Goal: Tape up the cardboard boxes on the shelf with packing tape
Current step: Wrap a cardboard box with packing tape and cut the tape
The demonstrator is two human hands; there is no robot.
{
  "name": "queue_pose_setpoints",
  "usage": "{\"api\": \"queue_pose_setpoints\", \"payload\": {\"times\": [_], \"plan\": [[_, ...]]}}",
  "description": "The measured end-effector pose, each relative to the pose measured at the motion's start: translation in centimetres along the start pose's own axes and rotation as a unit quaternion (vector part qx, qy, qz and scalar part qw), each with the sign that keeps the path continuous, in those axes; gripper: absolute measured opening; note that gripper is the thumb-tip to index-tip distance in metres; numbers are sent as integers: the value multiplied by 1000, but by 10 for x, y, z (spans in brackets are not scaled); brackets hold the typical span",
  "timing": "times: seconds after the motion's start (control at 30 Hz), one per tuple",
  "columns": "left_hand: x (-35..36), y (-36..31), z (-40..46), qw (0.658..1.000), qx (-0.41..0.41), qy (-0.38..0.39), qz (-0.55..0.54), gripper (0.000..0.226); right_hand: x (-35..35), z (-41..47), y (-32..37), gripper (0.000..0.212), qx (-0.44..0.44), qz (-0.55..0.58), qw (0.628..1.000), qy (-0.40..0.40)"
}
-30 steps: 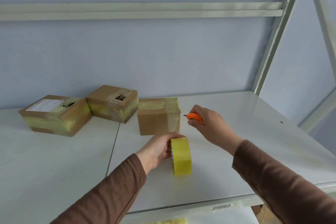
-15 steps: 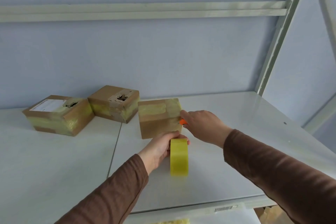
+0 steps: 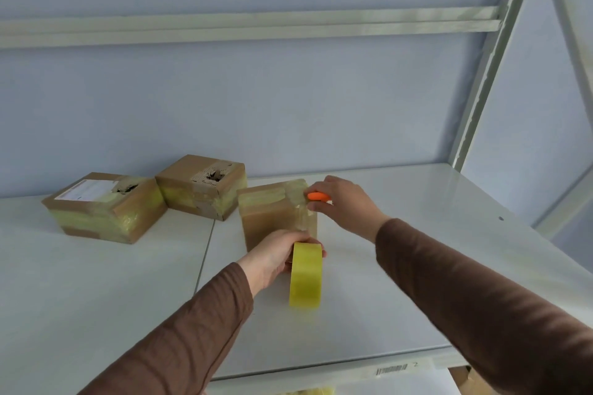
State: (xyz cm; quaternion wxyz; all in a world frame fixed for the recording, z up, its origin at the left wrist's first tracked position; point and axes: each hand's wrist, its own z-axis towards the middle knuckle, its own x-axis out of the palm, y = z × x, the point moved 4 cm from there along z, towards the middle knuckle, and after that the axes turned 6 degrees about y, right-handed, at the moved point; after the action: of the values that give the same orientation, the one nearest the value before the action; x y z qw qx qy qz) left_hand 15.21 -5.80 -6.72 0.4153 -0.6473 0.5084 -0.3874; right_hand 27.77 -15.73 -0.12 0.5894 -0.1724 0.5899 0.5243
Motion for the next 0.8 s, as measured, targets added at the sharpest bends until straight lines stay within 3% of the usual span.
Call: {"api": "queue_pose_setpoints", "payload": {"times": [0.17, 0.27, 0.37, 0.47, 0.53, 0.63, 0.73, 0.8], "plan": [[-19, -8, -16, 994, -33, -7, 106, 26, 6, 0, -4, 18, 3, 26, 999, -36], [-25, -6, -28, 982, -56, 53, 174, 28, 6, 0, -2, 18, 5, 0, 999, -34], [-33, -6, -42, 984, -6, 50, 173, 33, 5, -5, 8, 24, 8, -15, 998, -63], [-42, -12, -59, 977, 66, 51, 196, 36, 10, -30, 22, 41, 25, 231, 964, -127], [-49, -14, -70, 967, 93, 67, 229, 35, 21, -43, 36, 67, 29, 401, 912, -79], [-56, -14, -83, 955, 106, 75, 266, 36, 40, -47, 62, 88, -8, 431, 900, 60], [-63, -12, -92, 948, 99, 59, 295, 44, 58, -42, 85, 82, -43, 379, 916, 124], [-70, -11, -98, 940, 86, 56, 326, 40, 68, -36, 95, 68, -49, 348, 932, 91]]}}
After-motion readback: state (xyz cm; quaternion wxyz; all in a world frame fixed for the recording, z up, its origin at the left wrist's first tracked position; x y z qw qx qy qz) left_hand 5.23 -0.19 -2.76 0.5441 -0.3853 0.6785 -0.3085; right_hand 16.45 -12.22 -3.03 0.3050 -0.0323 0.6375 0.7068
